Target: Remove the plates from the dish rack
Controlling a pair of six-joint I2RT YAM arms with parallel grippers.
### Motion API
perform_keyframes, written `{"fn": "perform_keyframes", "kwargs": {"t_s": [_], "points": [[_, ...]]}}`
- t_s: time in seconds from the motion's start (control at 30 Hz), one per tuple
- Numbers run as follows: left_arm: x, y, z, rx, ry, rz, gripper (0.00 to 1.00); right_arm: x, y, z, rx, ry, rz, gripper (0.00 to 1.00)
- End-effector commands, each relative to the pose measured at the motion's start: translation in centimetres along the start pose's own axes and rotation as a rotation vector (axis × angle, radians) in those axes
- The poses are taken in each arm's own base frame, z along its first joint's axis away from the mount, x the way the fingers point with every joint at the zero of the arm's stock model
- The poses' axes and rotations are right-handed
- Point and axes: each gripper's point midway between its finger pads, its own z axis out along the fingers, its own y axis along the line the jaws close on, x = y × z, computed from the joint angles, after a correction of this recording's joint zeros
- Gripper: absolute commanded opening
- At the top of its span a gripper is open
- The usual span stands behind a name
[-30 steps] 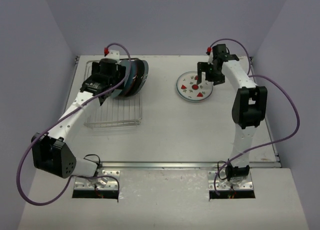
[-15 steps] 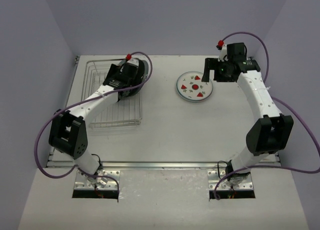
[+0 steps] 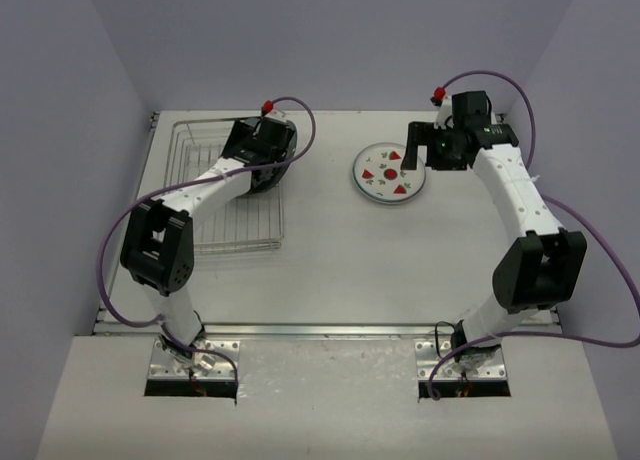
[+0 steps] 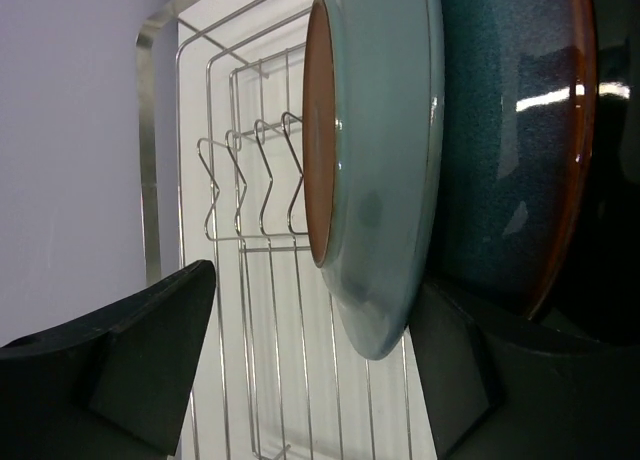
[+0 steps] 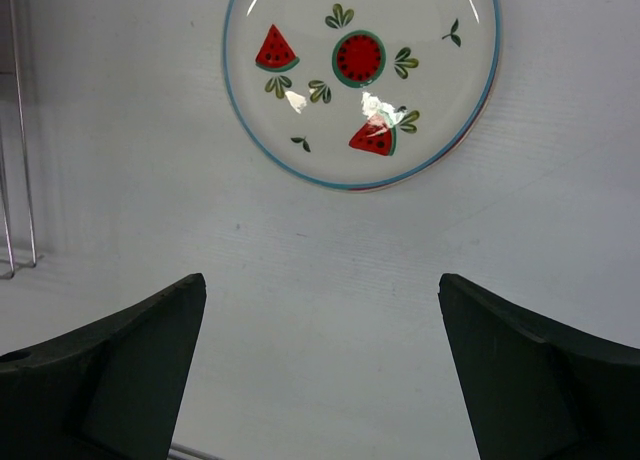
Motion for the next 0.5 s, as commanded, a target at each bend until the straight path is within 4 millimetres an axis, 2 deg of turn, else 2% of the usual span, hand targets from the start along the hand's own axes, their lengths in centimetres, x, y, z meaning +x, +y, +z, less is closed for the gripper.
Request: {"fn": "perform_keyframes", "kwargs": {"t_s": [0.0,0.3,0.47], "points": [[-2.9,1.7,-0.6,-0.034,-0.072,-0.1,0.73,-0.9,0.5,-1.1,-0.019,-0.052,-0.008,0.99],[-2.8,3.2,2.0,-0.091,-0.03,-0.125,0.6,-0.9,0.8,-1.2,-0.037,-0.055,-0.003,0.99],[-2.3,3.3,4.2,-0.077,0.011,-0.168,0.55,-0.6,0.8,-1.3,-0.036,-0.056,-0.013,0.99]]}}
